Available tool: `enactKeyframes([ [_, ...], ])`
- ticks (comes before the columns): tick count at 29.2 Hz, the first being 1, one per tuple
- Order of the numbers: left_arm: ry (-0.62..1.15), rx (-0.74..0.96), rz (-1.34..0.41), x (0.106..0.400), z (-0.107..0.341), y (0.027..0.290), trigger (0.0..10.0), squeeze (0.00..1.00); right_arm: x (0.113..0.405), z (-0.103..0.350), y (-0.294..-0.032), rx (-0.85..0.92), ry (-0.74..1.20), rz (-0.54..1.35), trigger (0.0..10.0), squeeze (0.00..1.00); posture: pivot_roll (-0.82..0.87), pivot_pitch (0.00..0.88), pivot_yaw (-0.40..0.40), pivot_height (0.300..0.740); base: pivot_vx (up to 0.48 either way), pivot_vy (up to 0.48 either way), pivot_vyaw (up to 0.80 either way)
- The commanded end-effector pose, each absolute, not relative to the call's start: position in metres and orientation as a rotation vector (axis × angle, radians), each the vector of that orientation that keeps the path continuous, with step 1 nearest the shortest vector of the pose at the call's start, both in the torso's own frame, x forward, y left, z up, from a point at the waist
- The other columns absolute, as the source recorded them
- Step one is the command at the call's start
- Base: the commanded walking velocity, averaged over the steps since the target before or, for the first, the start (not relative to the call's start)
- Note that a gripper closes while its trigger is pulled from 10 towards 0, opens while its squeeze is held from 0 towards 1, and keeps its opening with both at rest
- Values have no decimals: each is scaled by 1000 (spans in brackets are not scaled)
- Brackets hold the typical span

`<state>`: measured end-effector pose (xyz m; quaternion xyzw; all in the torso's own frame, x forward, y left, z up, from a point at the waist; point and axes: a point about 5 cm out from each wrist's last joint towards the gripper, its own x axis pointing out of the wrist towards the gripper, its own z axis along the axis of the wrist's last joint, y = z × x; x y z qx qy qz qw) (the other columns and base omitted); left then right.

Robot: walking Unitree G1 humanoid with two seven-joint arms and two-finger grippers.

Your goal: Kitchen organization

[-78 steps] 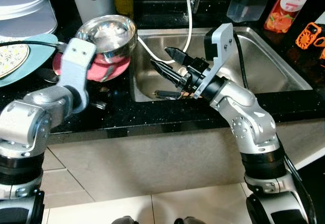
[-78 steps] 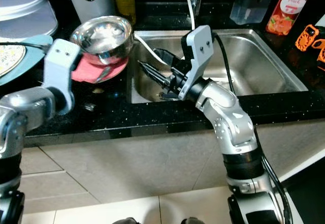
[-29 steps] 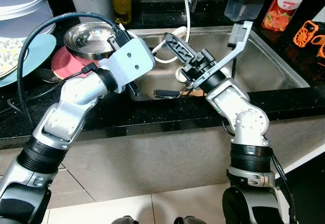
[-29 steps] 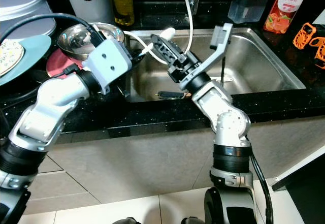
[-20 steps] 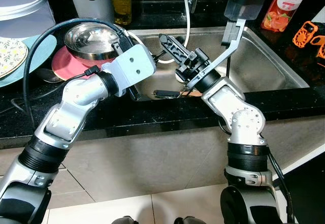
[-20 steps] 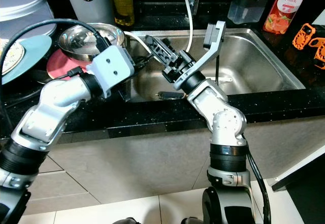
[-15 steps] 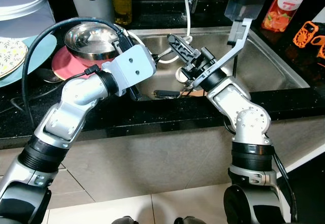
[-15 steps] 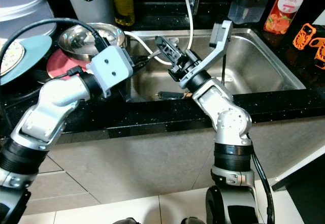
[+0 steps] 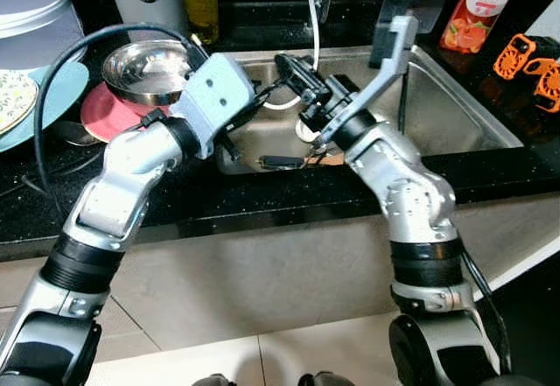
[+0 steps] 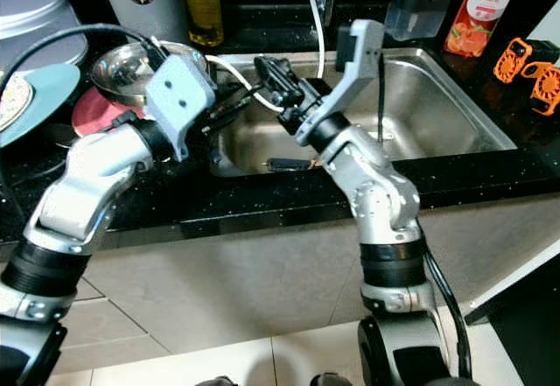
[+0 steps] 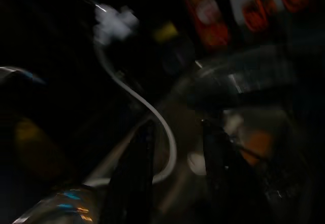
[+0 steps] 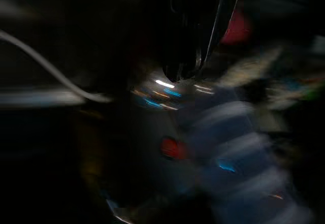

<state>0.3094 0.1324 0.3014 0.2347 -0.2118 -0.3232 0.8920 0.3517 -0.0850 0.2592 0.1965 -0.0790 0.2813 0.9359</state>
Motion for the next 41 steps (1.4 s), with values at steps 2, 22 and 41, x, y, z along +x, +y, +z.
enactKeyframes([
  [2,-481,432,-678,304,315,134,10000,0,364,254,-97,369,-157,447,10000,0,95,17,-28,740,0,0,0],
  [22,-431,491,-524,301,321,162,10000,0,405,204,-167,348,-14,-140,10000,1000,152,31,-59,740,0,0,0],
  [41,198,472,-303,317,248,210,10000,0,353,249,-124,54,-312,475,10000,0,88,41,6,740,0,0,0],
])
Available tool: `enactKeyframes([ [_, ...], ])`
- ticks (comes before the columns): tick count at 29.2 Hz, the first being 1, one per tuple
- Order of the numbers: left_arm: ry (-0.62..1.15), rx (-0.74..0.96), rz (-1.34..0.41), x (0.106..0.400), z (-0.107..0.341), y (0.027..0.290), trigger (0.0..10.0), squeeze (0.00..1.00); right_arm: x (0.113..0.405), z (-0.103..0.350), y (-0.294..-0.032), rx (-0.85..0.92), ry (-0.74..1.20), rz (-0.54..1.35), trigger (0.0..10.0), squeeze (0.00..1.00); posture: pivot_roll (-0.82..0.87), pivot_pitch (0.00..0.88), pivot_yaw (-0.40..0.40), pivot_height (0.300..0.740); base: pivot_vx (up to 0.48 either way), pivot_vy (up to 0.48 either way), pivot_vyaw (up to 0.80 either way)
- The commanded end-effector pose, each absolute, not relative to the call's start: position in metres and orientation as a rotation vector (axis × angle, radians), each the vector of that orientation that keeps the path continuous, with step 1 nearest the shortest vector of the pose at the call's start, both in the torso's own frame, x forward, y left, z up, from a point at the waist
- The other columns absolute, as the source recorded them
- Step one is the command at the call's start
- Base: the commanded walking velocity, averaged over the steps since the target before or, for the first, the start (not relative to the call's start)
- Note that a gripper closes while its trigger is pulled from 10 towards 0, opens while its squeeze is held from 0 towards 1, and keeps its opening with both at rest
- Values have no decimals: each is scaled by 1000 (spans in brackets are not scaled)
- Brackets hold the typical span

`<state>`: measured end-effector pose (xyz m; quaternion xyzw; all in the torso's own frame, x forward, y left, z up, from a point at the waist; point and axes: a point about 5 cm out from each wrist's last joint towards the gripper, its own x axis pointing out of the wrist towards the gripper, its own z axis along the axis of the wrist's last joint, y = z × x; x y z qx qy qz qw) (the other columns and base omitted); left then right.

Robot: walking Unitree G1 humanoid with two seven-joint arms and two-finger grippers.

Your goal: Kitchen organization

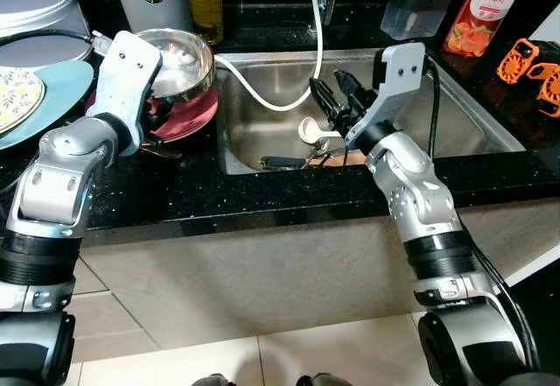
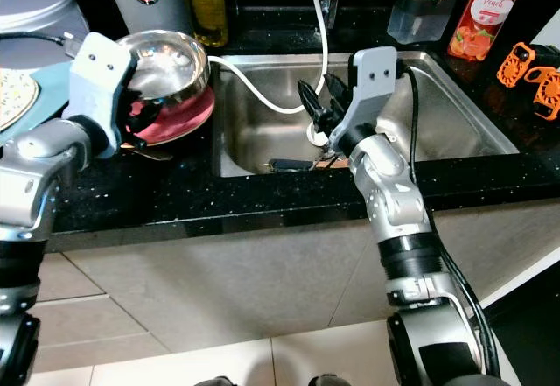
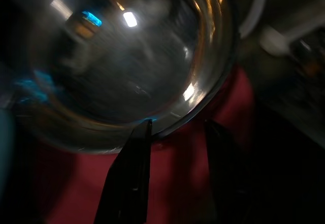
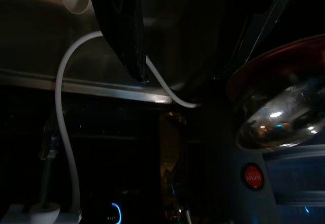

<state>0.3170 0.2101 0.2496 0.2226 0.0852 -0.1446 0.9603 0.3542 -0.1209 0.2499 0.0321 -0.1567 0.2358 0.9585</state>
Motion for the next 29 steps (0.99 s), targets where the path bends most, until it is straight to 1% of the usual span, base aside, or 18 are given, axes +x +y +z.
enactKeyframes([
  [1,225,510,-320,307,246,213,10000,0,351,247,-128,54,-304,467,10000,0,90,40,9,740,0,0,0],
  [4,249,530,-355,301,241,212,10000,0,348,246,-130,52,-293,468,10000,0,95,39,5,740,0,0,0],
  [5,253,578,-395,298,236,208,10000,0,346,245,-130,55,-284,472,10000,0,101,38,-1,740,0,0,0],
  [7,211,613,-399,298,239,204,10000,0,347,246,-128,57,-281,479,10000,0,101,38,-1,740,0,0,0],
  [9,181,621,-389,300,243,203,10000,0,347,246,-127,58,-282,484,10000,0,109,34,-8,740,0,0,0],
  [12,108,654,-328,302,257,204,10000,0,348,248,-122,60,-286,504,10000,0,120,27,-18,740,0,0,0],
  [15,84,661,-328,302,263,203,10000,0,348,249,-118,61,-284,518,10000,0,123,26,-20,740,0,0,0],
  [19,35,804,-262,307,274,214,10000,0,348,249,-118,63,-281,519,10000,0,125,26,-26,740,0,0,0],
  [21,29,837,-252,309,276,217,10000,0,348,249,-118,64,-281,518,10000,0,125,26,-26,740,0,0,0],
  [23,17,907,-230,316,283,225,10000,0,349,249,-118,66,-280,516,10000,0,125,31,-25,740,0,0,0],
  [26,12,924,-225,318,286,228,10000,0,349,249,-118,67,-279,516,10000,0,125,31,-25,740,0,0,0],
  [27,13,913,-238,321,287,230,10000,420,349,248,-118,67,-279,515,10000,0,125,32,-25,740,0,0,0],
  [28,18,893,-262,324,288,229,10000,1000,349,248,-118,68,-279,515,10000,0,124,33,-23,740,0,0,0],
  [29,32,833,-309,329,289,228,10000,1000,349,248,-117,69,-279,515,10000,0,118,36,-19,740,0,0,0],
])
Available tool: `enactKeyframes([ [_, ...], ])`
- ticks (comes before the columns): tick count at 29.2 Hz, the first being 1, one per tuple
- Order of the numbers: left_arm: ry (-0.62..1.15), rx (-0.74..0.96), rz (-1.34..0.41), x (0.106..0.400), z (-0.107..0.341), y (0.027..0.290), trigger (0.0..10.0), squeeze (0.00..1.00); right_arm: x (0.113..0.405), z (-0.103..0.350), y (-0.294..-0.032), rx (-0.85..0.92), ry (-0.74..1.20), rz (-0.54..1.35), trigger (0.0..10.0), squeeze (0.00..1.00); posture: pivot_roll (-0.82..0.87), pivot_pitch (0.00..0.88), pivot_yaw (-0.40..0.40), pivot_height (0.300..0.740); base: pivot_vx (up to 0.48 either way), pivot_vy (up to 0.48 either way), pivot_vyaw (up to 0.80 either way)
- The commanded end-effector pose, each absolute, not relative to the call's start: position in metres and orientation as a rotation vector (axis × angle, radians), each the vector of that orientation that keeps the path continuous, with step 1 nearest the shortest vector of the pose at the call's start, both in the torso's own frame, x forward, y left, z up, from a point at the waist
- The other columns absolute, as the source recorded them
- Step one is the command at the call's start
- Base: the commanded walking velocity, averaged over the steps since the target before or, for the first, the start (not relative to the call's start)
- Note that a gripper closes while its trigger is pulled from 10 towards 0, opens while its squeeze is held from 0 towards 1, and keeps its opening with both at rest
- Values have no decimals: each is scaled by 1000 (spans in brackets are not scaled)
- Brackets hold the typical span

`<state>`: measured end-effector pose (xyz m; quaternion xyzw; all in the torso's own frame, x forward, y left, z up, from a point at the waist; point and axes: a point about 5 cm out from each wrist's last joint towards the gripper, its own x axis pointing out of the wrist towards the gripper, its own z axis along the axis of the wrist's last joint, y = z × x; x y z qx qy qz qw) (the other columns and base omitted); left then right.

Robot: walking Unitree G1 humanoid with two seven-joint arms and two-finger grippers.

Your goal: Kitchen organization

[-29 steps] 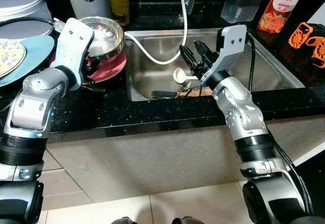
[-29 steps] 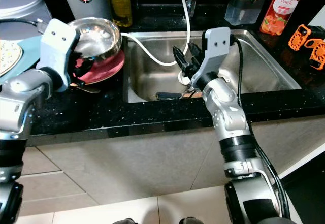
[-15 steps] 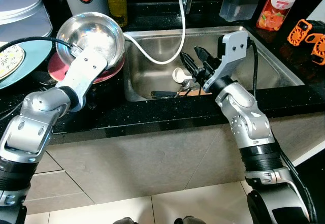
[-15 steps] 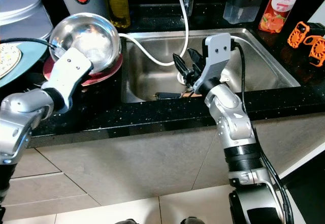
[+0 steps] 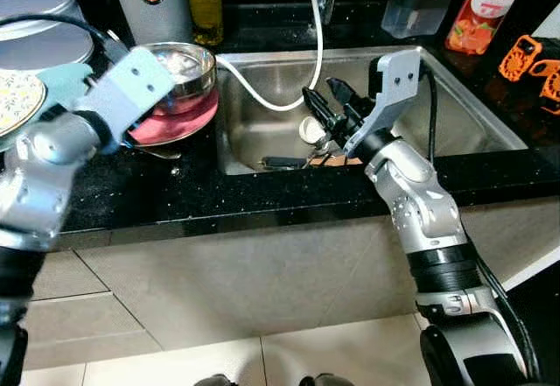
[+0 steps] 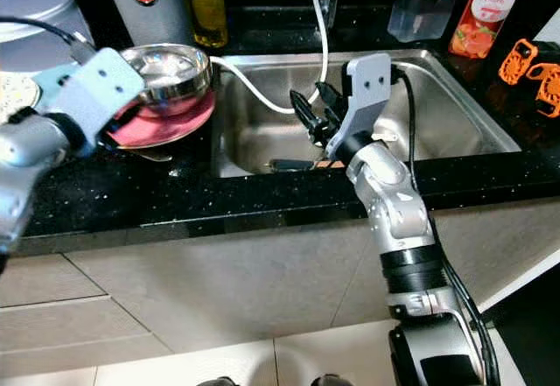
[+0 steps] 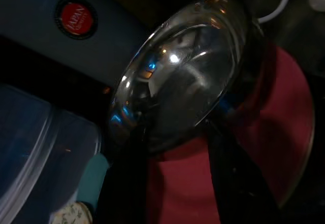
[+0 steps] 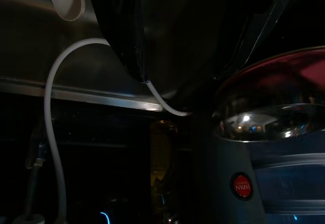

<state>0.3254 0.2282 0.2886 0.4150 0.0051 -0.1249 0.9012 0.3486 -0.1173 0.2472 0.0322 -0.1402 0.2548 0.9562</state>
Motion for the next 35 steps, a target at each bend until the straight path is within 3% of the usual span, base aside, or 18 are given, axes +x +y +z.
enactKeyframes([
  [1,32,833,-309,329,289,228,10000,1000,349,248,-117,69,-279,515,10000,0,118,36,-19,740,0,0,0],
  [10,108,699,-433,356,293,236,10000,1000,349,250,-121,70,-279,503,10000,0,111,40,-21,740,0,0,0],
  [11,137,662,-450,360,292,238,10000,0,349,250,-121,70,-279,502,10000,0,110,41,-22,740,0,0,0],
  [16,244,620,-546,370,281,242,10000,0,350,251,-120,70,-281,503,10000,0,106,42,-26,740,0,0,0],
  [25,392,755,-636,382,278,258,10000,0,349,253,-119,62,-283,504,10000,0,94,47,-26,740,0,0,0],
  [26,395,768,-645,381,277,257,7098,0,349,253,-120,63,-283,501,10000,0,88,48,-20,740,0,0,0],
  [27,397,777,-652,381,277,257,7098,0,349,252,-120,63,-283,500,10000,0,88,48,-20,740,0,0,0],
  [28,387,781,-659,382,277,256,78,0,348,252,-120,64,-283,498,10000,0,88,48,-20,740,0,0,0],
  [35,335,849,-690,384,273,252,0,0,348,252,-123,65,-283,483,10000,0,84,44,-19,740,0,0,0],
])
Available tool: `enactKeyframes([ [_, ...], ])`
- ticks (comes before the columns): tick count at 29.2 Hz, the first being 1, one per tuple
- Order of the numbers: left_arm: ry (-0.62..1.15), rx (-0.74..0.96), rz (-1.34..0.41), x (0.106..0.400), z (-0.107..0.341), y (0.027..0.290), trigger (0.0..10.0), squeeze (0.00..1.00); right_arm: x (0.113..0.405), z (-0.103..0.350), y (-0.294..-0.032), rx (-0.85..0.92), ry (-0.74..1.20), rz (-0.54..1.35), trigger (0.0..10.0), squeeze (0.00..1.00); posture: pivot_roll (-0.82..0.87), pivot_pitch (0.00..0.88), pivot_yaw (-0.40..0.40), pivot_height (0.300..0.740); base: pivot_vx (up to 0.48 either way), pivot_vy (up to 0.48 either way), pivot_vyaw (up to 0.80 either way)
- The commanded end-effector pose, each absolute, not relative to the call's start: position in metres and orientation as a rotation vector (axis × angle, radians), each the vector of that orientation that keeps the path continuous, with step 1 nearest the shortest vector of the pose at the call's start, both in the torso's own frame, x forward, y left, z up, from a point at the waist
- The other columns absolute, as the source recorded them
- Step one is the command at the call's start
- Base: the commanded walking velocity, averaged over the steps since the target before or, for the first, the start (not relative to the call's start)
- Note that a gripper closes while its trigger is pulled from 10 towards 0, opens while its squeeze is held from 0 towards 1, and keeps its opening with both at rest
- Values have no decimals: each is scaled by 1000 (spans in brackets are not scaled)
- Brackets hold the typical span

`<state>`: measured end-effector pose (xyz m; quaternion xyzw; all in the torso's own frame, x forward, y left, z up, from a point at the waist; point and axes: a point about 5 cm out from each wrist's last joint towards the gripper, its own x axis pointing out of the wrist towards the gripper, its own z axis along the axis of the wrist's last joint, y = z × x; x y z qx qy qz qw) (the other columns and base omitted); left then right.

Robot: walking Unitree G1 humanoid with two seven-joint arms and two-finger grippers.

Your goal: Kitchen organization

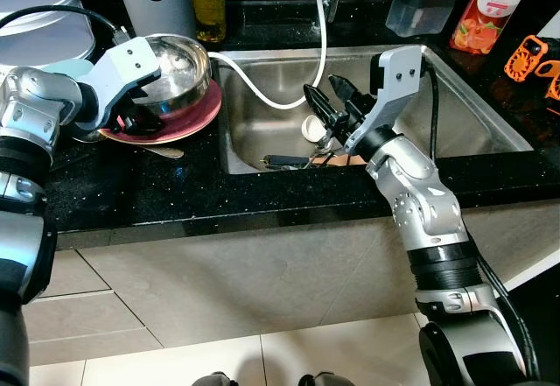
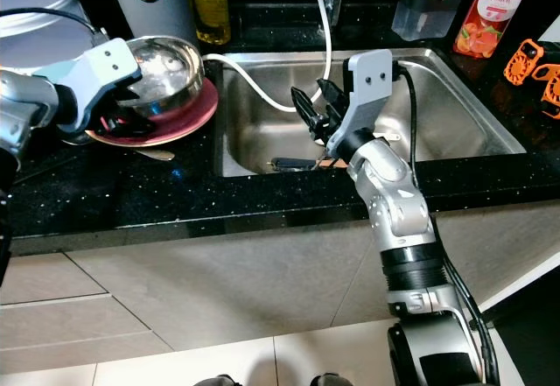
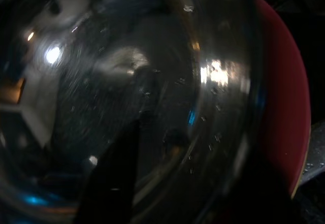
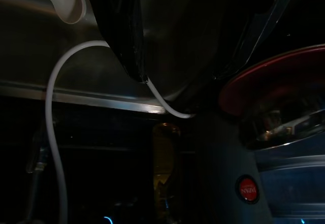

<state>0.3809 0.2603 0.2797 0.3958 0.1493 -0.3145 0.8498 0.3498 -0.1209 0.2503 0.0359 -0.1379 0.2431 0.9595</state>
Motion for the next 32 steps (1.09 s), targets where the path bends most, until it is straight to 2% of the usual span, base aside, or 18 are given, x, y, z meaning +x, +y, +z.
enactKeyframes([
  [1,322,873,-700,384,273,252,0,0,348,252,-123,65,-285,485,10000,0,84,44,-19,740,0,0,0],
  [4,273,967,-708,383,273,250,0,0,350,255,-119,68,-291,499,10000,0,98,38,-31,740,0,0,0],
  [8,185,1156,-627,385,276,248,0,0,351,258,-115,77,-298,514,10000,0,107,36,-40,740,0,0,0],
  [9,133,1217,-596,386,279,245,1922,0,350,258,-113,83,-302,520,10000,0,110,36,-42,740,0,0,0],
  [10,96,1255,-577,387,281,242,1922,0,350,259,-112,88,-304,525,10000,0,110,36,-42,740,0,0,0],
  [11,47,1281,-565,387,284,238,10000,0,350,260,-110,97,-307,533,10000,0,110,36,-42,740,0,0,0],
  [13,-14,1305,-556,388,288,232,10000,0,349,262,-107,114,-310,547,10000,0,113,34,-46,740,0,0,0],
  [16,-128,1431,-536,389,292,215,10000,0,345,270,-97,203,-318,605,10000,0,114,33,-45,740,0,0,0],
  [19,-171,1478,-533,391,292,207,10000,0,343,274,-92,246,-316,629,10000,0,114,33,-45,740,0,0,0],
  [25,-288,1677,-558,393,285,178,10000,0,344,278,-76,369,-252,650,10000,0,98,24,-33,740,0,0,0],
  [27,-303,1699,-562,393,283,175,10000,0,345,279,-74,389,-243,652,10000,0,98,24,-33,740,0,0,0],
  [28,-361,1748,-561,395,283,159,10000,0,349,280,-68,377,-208,633,10000,0,92,21,-32,740,0,0,0],
  [32,-420,1789,-558,396,284,146,10000,0,355,278,-64,349,-156,588,10000,0,92,21,-32,740,0,0,0],
])
